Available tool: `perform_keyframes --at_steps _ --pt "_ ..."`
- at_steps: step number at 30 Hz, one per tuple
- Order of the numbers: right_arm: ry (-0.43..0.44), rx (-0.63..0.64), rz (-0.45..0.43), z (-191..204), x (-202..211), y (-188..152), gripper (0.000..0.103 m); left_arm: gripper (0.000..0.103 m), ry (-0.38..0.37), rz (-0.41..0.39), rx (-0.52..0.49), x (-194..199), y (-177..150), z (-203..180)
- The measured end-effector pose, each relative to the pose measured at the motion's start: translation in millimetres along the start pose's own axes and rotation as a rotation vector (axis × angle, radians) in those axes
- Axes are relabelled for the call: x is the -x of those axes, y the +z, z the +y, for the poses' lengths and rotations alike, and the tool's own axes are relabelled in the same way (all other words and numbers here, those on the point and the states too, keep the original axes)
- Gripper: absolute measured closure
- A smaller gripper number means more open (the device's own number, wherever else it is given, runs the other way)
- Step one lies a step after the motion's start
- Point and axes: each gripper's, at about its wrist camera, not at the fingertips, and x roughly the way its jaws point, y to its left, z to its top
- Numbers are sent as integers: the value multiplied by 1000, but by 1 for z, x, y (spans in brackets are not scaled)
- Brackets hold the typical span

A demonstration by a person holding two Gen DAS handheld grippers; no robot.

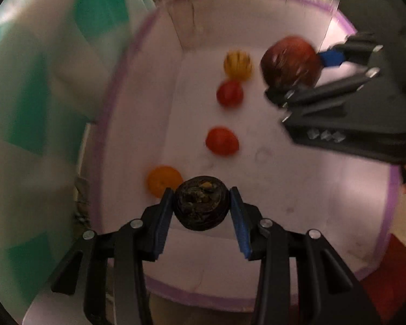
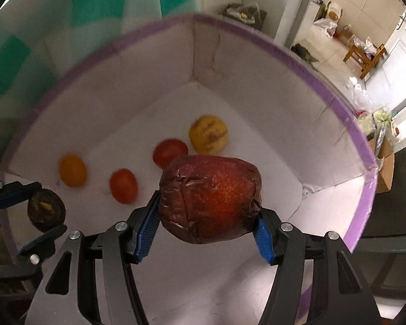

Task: Organize fruits
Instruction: 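Carry the apple and dark fruit to the white box and open both tools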

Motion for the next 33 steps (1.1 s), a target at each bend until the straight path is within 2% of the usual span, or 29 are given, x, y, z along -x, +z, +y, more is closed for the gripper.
perform_keyframes --at_steps 4,11,13,15,17,19,23,27,28,33 --pt "6 9 23 -3 -7 1 42 61 -38 61 8 -24 -7 2" --pt "2 28 79 4 -18 1 42 60 -60 55 20 -27 -10 9" --pt "8 21 94 5 -20 2 42 53 -63 47 21 -27 -12 11" --pt "12 12 96 4 -20 2 40 35 -57 25 29 -25 -13 16" --pt "10 7 85 2 -16 4 36 29 -44 -3 36 -22 -11 26" --pt "0 7 64 2 -11 6 31 29 -21 -36 39 -15 -12 31" --pt "-13 -12 20 -1 1 9 30 28 44 -128 23 8 -13 31" --pt "-12 -51 -72 -8 23 17 27 28 93 -228 27 37 -16 30" --pt "-11 -58 -91 -9 27 19 26 28 109 -259 31 48 -12 18" --pt "2 -101 -221 -15 61 29 24 28 180 -379 57 86 -17 22"
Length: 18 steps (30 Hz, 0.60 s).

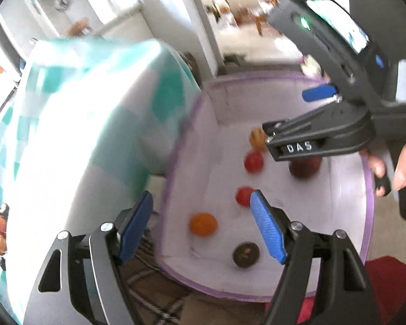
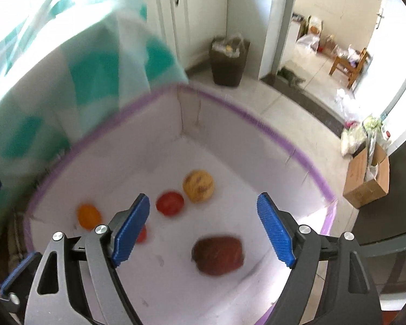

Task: Organize fruits
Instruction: 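Carry the apple and dark fruit to the white box and open both tools, then grasp the striped yellow pepino with the right tool while the left tool grasps a dark brown fruit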

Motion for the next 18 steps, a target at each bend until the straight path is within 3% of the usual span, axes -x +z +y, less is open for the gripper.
perform_keyframes --at_steps 4,8,10,12,15,18 --pt "50 -19 -166 4 42 16 22 28 104 -143 81 38 7 32" --pt "125 24 -301 32 85 33 20 26 171 -231 223 72 2 73" --pt "165 68 -361 54 104 36 16 15 208 -268 287 89 -5 95" --pt "204 143 -413 86 122 40 15 13 270 -298 342 111 -17 125" --pt "249 227 -421 126 133 47 15 8 357 -303 448 131 -44 172" --pt "346 285 -392 177 138 51 15 5 417 -290 555 142 -71 220"
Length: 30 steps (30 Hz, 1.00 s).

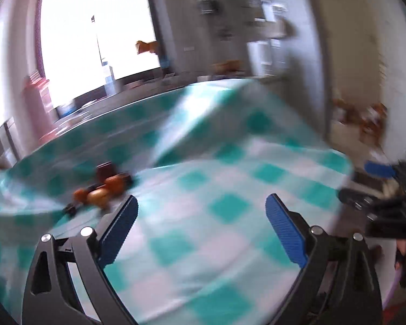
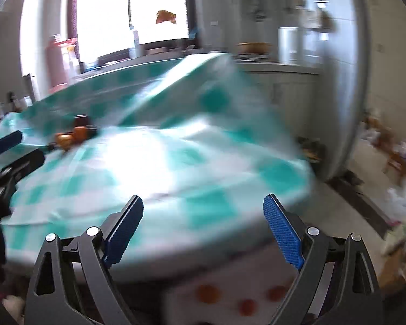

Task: Organize fruits
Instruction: 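Grasp the striped yellow pepino with the right tool while the left tool grasps a dark brown fruit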

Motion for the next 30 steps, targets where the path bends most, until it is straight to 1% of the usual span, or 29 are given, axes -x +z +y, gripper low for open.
perform_keyframes --at_steps 1,2,3,5,6,7,8,9,11,12,13,14,15,16,18,21,22,24,25,26,28,29,30 --pt "34 16 12 15 -7 7 15 2 36 7 37 -1 2 26" --pt "65 38 21 33 -15 14 15 2 77 13 73 -3 2 52" --pt "80 50 25 45 -19 16 15 2 110 17 97 -2 5 68" --pt "142 92 48 79 -36 26 15 2 226 34 164 -15 0 124" --pt "162 107 59 91 -44 26 15 2 270 45 187 -20 -2 144" --pt "194 133 81 112 -57 32 15 2 342 73 226 -27 -8 173" --pt "215 146 94 125 -64 33 15 2 388 102 265 -38 -12 197" --pt "242 162 107 142 -71 35 15 2 409 126 302 -45 -17 218" --pt "291 195 157 175 -98 42 15 2 448 179 382 -66 -25 262" --pt "309 214 193 193 -116 45 15 2 474 204 413 -75 -27 281" --pt "323 225 214 206 -130 49 15 2 486 216 434 -81 -29 292" --pt "327 233 232 215 -141 50 15 2 491 228 460 -88 -31 304" --pt "329 248 272 234 -158 54 15 2 490 235 473 -95 -32 312" --pt "334 260 294 245 -167 55 15 2 485 242 483 -103 -31 319" --pt "361 289 318 270 -190 65 16 2 468 252 483 -114 -30 329" --pt "394 330 354 298 -218 74 19 2 409 254 489 -126 -35 342" --pt "403 342 367 307 -229 76 22 2 397 256 489 -125 -38 343" --pt "411 379 376 322 -244 80 22 2 351 266 486 -123 -44 347" --pt "414 395 372 327 -248 82 23 2 331 269 470 -121 -46 346" --pt "425 413 371 334 -253 85 26 2 331 272 448 -119 -48 344" --pt "443 430 374 344 -260 90 27 2 330 289 403 -123 -51 338" --pt "450 442 375 347 -263 91 31 2 324 298 386 -125 -51 335" --pt "450 465 368 351 -265 92 31 2 317 309 365 -128 -51 331"
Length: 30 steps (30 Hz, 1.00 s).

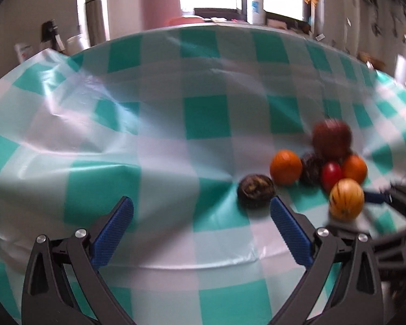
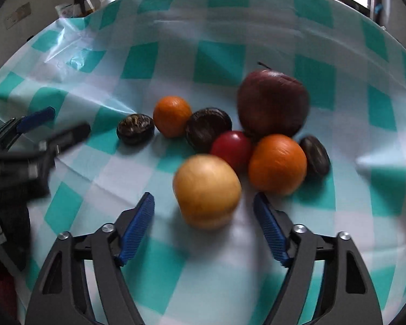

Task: Organize fruits
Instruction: 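Grasp the striped yellow pepino with the right tool while the left tool grasps a dark brown fruit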

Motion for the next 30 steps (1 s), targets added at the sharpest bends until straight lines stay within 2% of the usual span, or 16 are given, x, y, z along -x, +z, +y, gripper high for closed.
perform_keyframes --at_steps 3,4,5,6,8,10,14,17,19,21,25,28,30 --pt "2 28 -11 -1 -2 3 37 2 13 3 -27 -1 -2 -6" --pt "5 26 -14 -4 -3 4 45 2 6 9 -19 -2 -2 -5" --pt "3 21 -20 -6 -2 5 57 2 1 13 -9 -3 -1 -4" --pt "13 15 -25 -9 -1 6 59 2 -1 16 -2 -4 -1 -3" --pt "23 -6 -30 -16 2 4 60 3 -2 28 -3 -8 -1 -4" --pt "18 -17 -42 -22 8 -1 60 15 -43 47 -11 -11 0 -11" --pt "54 -75 -62 -37 22 -11 60 19 -101 84 -79 -22 4 -34" --pt "64 -82 -68 -43 23 -13 60 25 -81 112 -101 -36 11 -41" --pt "68 -80 -67 -46 26 -17 60 32 -100 163 -83 -49 13 -36" --pt "73 -76 -69 -44 25 -17 60 35 -113 169 -74 -53 15 -34" --pt "53 -36 -85 -31 23 -13 60 62 -154 175 -85 -60 20 -38" --pt "32 -17 -84 -25 20 -14 60 63 -139 166 -102 -60 20 -42" --pt "28 -24 -82 -26 20 -14 60 63 -120 149 -78 -55 19 -39"
